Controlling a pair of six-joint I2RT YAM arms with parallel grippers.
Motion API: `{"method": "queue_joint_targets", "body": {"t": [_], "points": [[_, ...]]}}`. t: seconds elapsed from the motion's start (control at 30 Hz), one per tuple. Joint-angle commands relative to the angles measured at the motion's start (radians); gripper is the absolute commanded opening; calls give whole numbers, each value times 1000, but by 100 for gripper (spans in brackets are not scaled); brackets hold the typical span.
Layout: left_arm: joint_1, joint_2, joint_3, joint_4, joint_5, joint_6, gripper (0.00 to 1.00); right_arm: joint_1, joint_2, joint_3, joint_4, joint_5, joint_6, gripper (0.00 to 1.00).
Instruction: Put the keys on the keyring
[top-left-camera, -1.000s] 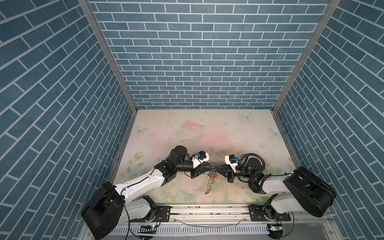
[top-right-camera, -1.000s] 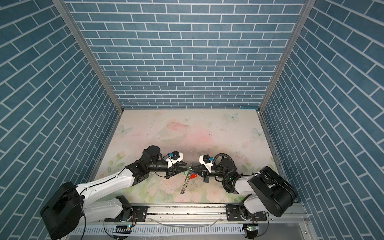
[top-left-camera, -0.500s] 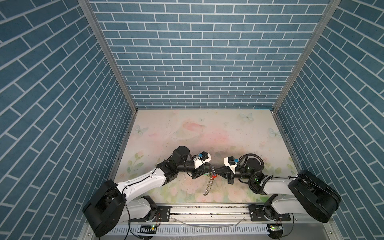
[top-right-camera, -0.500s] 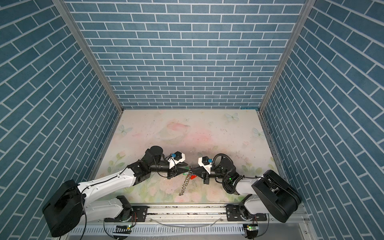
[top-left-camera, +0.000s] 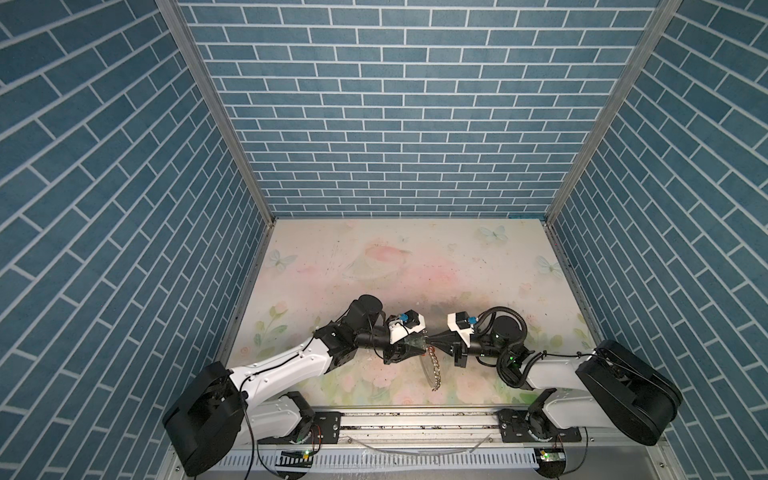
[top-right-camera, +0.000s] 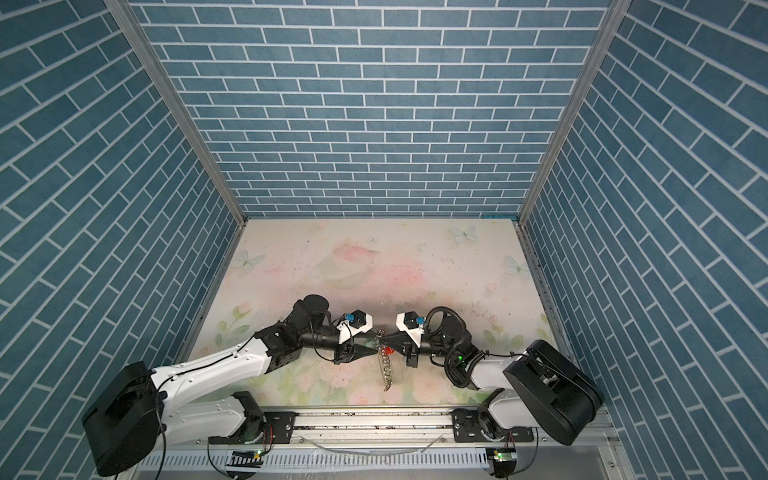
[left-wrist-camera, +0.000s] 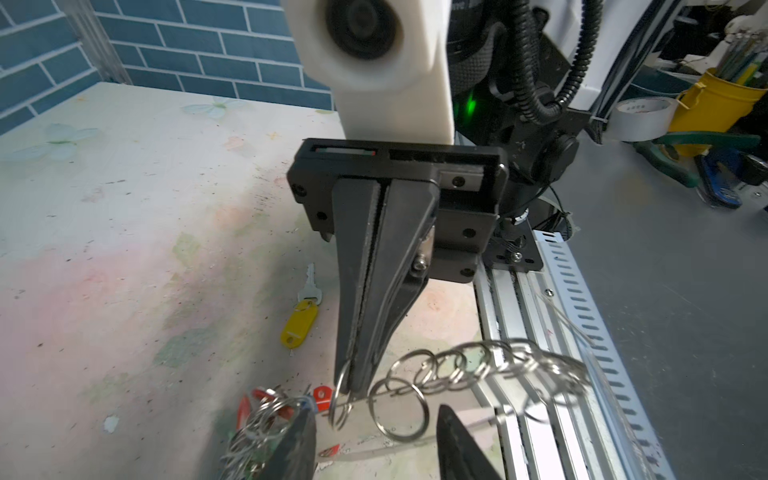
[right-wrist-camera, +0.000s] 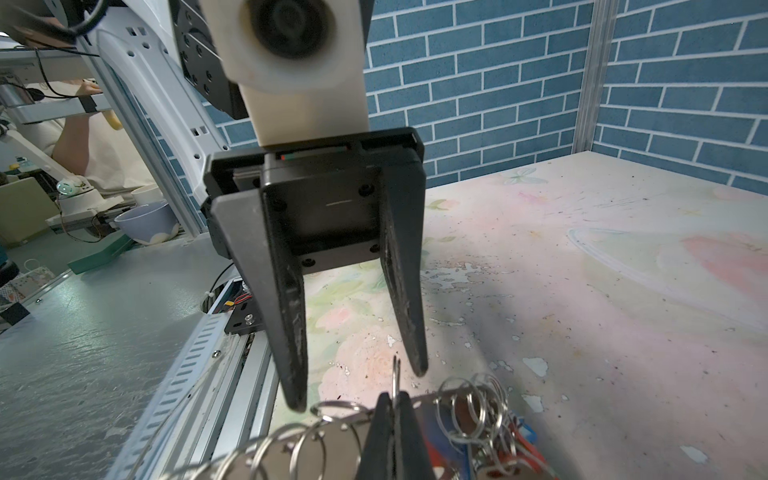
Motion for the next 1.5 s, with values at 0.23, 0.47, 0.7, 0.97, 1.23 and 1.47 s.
{"method": "queue_joint_targets", "body": {"t": [0.23,0.47,0.7,0.97,1.23,1.47], "points": [[9,17,-24,79,-33,-45,27,4,6,21,120,-27,5,0],[12,35,-20,85,-19,-49,20,3,27,13,161,-29,14,0],[28,-44,-61,86,57,-48,41,2,22,12,126,7,-7,0],[49,-95,-107,160,-39,-86,45,2,8,17,102,5,-17,0],[55,-52,-80,124,-150,-70,38,3,7,17,112,-16,-11,0],[55,-3,-63,125,-129,-72,43,2,16,23,122,-27,-1,0]]}}
